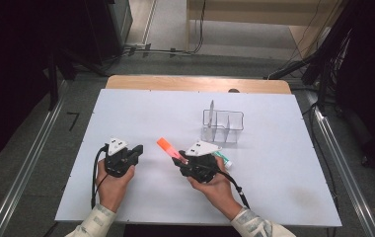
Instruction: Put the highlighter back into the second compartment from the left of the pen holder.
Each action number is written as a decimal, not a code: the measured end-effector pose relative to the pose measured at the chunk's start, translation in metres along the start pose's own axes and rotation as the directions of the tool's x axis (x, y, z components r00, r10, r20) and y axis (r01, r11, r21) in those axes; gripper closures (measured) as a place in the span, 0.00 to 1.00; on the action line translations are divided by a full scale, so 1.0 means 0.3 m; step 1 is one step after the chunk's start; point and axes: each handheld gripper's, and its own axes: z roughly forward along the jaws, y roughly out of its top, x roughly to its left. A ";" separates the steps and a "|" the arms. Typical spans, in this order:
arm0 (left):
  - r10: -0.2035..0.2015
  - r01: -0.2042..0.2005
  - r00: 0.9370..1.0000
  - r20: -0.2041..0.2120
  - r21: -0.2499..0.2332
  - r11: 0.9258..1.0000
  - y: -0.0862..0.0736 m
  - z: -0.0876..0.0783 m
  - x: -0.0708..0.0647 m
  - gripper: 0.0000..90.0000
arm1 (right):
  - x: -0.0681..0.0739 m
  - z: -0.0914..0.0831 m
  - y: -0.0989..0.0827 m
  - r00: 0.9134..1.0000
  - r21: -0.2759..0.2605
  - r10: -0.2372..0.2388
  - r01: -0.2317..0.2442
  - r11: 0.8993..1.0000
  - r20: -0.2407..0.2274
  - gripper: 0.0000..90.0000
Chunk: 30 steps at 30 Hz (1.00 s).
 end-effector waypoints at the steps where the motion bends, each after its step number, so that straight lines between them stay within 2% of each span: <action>1: 0.004 -0.004 1.000 0.009 0.004 1.000 0.003 0.003 -0.010 1.00 | -0.003 -0.003 0.001 1.000 -0.003 0.000 0.000 1.000 -0.005 0.71; 12: 0.035 -0.039 0.995 0.098 0.035 0.999 0.017 0.077 -0.112 1.00 | -0.028 -0.034 -0.014 1.000 -0.006 0.001 -0.001 1.000 0.000 0.71; 17: 0.026 -0.030 0.991 0.128 0.033 0.999 0.024 0.112 -0.150 1.00 | -0.041 -0.042 -0.028 1.000 0.006 0.005 -0.005 1.000 0.003 0.71; 24: 0.027 -0.026 0.989 0.145 -0.009 1.000 0.039 0.126 -0.178 1.00 | -0.061 -0.048 -0.046 1.000 0.021 0.013 -0.013 1.000 0.008 0.71; 30: 0.049 -0.042 0.982 0.180 -0.045 0.998 0.057 0.126 -0.217 1.00 | -0.082 -0.056 -0.055 1.000 0.026 0.022 -0.023 0.999 0.016 0.71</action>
